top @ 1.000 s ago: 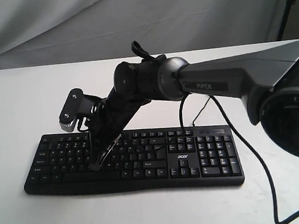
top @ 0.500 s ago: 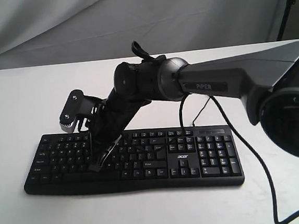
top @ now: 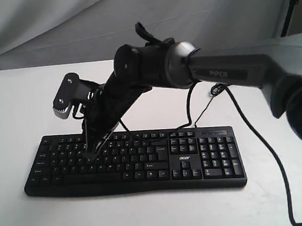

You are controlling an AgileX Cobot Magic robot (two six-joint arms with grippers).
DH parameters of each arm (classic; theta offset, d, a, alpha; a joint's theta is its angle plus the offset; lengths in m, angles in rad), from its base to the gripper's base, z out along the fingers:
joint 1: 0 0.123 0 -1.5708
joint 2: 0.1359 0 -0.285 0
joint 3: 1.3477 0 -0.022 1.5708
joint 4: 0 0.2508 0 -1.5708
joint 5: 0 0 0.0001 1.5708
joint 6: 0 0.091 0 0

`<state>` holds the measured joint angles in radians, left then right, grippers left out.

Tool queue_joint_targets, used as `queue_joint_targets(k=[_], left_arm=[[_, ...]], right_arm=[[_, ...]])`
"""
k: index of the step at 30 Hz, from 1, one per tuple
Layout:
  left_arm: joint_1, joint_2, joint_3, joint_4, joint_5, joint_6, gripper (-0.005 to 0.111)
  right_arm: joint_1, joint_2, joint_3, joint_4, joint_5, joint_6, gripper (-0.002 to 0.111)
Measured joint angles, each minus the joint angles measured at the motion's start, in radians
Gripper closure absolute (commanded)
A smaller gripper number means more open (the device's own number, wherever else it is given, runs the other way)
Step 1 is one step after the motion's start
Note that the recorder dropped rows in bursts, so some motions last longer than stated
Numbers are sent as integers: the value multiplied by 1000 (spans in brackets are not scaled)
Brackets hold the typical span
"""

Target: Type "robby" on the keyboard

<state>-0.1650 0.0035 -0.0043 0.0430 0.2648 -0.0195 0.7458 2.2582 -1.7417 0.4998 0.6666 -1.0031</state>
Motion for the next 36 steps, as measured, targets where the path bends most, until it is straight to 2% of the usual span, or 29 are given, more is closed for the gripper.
queue_joint_targets(k=[10,16,25,30,32,36], left_arm=[[0,0,0,0,0,0,107],[0,0,0,0,0,0,107],[0,0,0,0,0,0,107],[0,0,0,0,0,0,107],[0,0,0,0,0,0,107],[0,0,0,0,0,0,107]], right_arm=[[0,-113,3,-42,41,49,108],[0,-267,109,-47,-26,59,108],[0,-612,440,-29,-273,67,108],[0,-835,652,43,-480,71,108],[2,-975,765,90,-627,71,108],[2,-1181,872,150,-735,75,108]])
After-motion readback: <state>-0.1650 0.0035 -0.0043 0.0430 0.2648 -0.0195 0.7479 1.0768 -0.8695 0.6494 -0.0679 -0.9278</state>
